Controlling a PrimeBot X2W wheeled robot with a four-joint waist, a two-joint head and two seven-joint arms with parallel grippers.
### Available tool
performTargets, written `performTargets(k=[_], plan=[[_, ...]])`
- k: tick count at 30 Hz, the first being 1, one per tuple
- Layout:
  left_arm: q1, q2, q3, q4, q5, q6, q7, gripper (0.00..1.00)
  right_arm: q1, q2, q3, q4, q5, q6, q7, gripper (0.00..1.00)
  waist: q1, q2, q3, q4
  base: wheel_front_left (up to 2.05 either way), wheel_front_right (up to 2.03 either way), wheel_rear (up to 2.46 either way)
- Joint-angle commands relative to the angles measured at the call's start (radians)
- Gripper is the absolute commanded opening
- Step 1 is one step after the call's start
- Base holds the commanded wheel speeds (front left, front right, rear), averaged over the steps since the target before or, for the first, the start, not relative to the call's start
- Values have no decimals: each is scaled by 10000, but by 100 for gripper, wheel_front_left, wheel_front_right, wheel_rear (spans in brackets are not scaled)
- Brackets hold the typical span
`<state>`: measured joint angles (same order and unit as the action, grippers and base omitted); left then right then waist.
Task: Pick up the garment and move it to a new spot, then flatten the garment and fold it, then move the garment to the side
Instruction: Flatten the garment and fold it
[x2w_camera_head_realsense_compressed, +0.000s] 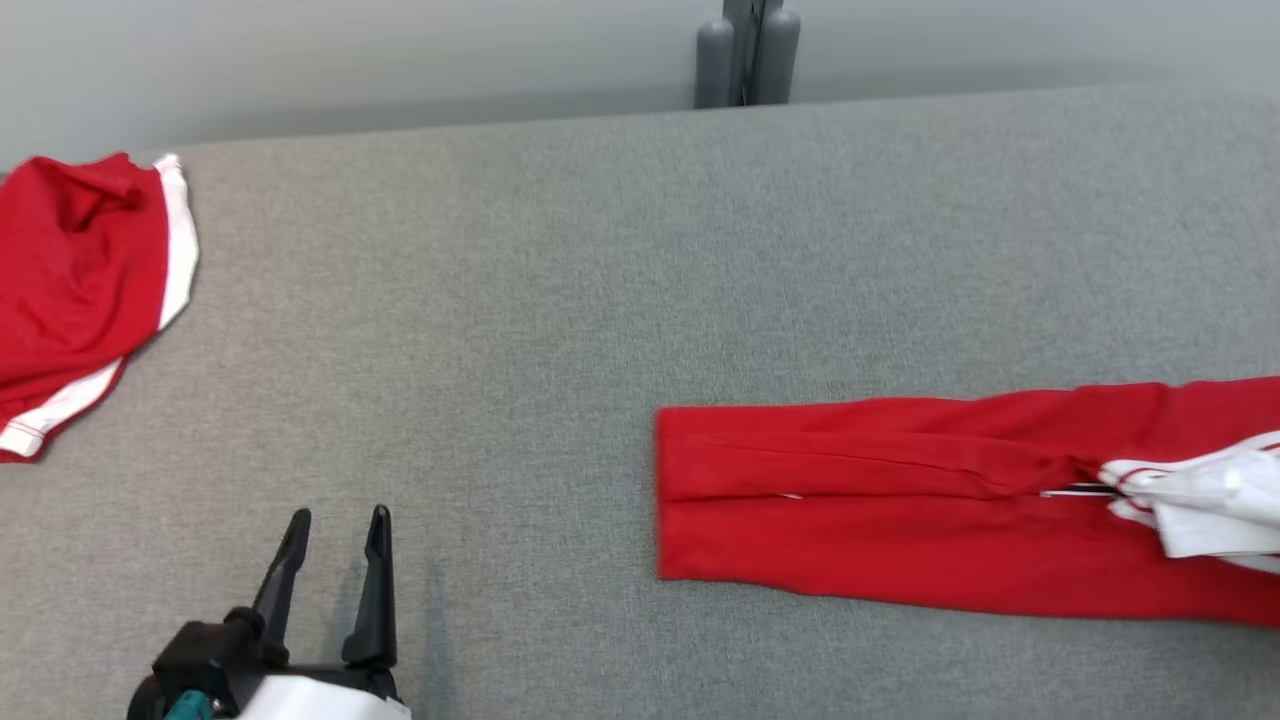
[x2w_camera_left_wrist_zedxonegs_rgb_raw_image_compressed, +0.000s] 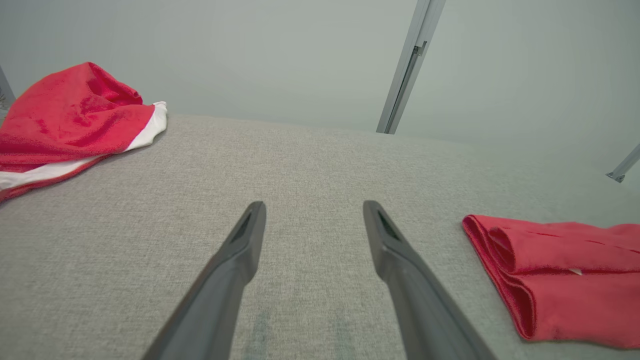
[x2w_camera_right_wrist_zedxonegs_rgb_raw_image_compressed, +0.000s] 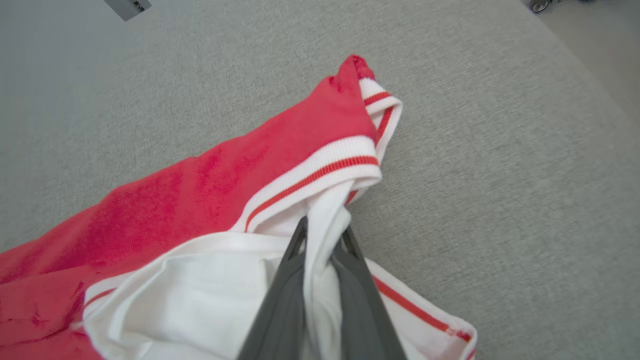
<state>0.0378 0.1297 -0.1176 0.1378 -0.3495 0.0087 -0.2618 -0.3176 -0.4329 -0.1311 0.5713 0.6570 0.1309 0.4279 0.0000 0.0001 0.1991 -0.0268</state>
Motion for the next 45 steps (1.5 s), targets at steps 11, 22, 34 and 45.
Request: performTargets(k=[11,22,34,45], plan=[[971,-665,360,373,550,-508,-41,100,1391,489,370,-3723,810,1,837,0,0,-1,-1353,275,0,0,0],[648,-765,-22,660,1021,-753,-30,100,1222,3604,2999,-4194,-294,1,147,0,0,-1,-1081,218,0,0,0],[856,-772,-643,1013,1217,-535,-31,100,51,3800,4762,-1498,503,1,-2629,31,0,-1,-1166,524,0,0,0],[1127,-773,-400,831,1035,-271,-31,100,254,3794,5121,-2334,348,1,-4219,100,0,-1,-1271,-10,0,0,0]])
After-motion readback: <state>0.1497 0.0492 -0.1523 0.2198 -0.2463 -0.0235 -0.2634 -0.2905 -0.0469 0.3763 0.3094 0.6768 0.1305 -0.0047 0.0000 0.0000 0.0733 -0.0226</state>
